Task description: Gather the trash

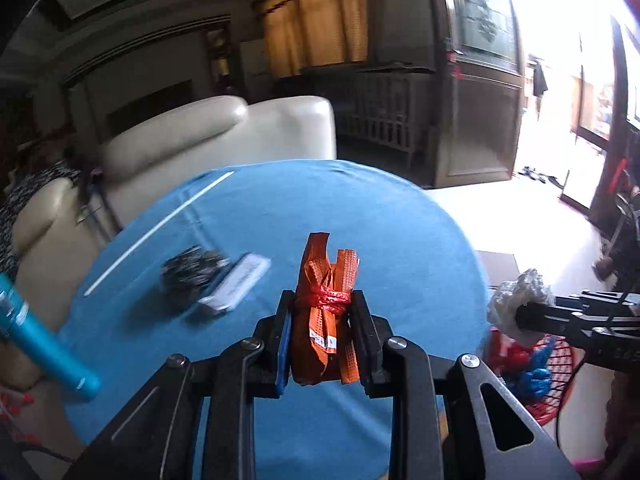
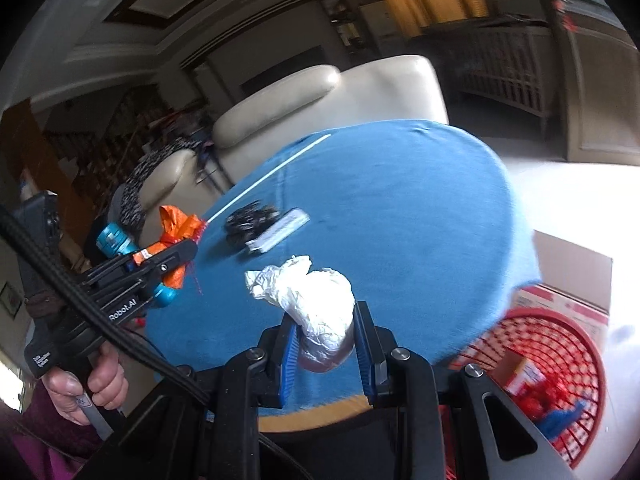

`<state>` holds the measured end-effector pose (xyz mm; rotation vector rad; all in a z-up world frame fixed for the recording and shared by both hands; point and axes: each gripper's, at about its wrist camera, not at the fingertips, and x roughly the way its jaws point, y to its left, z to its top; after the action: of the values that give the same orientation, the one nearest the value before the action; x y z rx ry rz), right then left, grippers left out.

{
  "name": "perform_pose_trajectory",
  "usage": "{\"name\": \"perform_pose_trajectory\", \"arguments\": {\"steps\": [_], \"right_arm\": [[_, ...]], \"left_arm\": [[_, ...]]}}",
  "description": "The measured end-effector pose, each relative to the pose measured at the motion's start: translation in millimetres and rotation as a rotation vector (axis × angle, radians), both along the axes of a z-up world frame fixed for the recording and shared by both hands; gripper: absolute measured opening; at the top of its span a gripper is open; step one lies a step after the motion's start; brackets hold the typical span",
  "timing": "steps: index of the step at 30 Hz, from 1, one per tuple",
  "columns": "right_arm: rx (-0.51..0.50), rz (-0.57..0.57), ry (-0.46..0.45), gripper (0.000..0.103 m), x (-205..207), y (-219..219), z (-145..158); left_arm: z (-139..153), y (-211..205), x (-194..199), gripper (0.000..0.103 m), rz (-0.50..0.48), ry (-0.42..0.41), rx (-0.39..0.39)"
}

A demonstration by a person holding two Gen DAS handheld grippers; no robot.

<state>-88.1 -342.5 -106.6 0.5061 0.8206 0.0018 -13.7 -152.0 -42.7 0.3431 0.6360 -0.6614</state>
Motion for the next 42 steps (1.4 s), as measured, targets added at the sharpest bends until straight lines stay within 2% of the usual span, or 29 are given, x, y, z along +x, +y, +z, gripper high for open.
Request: {"name": "perform_pose_trajectory", "arguments": {"steps": [4,9,16,24,33,42], "right_arm": [[0.026,-0.064,-0.002,0.028,-19,-24,-5],[0.071,-0.087,-0.007,0.028,-18,-37,-10],[0.071,-0.020,-0.003,0.028,3,-15,-14],[0.053,0.031,0.027,0.028,17,6,-19],[0.038,0.054,0.030,0.028,21,17,-18],[0.054,0.045,0.021,0.028,16,10,-19]], "left_arm": [[-9,-22,-1,0.028,-0.019,0.053,0.044],[-20,-16,10,0.028,0.060,0.087,0.101],[-31,16,28,0.028,0.171,0.115,0.123],[-38,36,35,0.028,0.228,0.120,0.130],[-40,34,35,0.028,0.225,0.095,0.149],[-40,16,28,0.028,0.188,0.082,0.180]]}}
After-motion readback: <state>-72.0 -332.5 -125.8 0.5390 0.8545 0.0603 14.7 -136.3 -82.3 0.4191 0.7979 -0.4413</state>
